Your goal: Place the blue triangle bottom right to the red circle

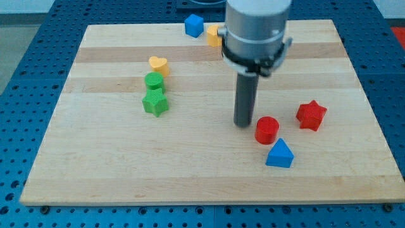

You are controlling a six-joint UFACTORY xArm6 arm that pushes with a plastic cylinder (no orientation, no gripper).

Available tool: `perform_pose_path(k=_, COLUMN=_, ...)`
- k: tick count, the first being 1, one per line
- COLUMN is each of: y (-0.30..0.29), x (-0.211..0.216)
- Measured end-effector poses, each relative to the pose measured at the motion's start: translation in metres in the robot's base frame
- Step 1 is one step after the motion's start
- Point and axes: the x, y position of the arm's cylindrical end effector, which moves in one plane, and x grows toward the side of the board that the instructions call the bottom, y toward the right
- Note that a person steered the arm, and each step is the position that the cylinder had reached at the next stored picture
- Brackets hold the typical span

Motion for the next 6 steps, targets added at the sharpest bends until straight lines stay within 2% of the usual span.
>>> perform_pose_path(k=1, y=0.069, x=0.021)
perform_pose_path(k=2, y=0.038, x=0.021)
perform_pose_path(k=3, y=-0.021, x=0.037)
perform_pose_path(k=4, y=0.044, x=0.079)
perform_pose_path(k=5, y=0.114, x=0.08)
perform_pose_path(k=6, y=0.074, x=0.093)
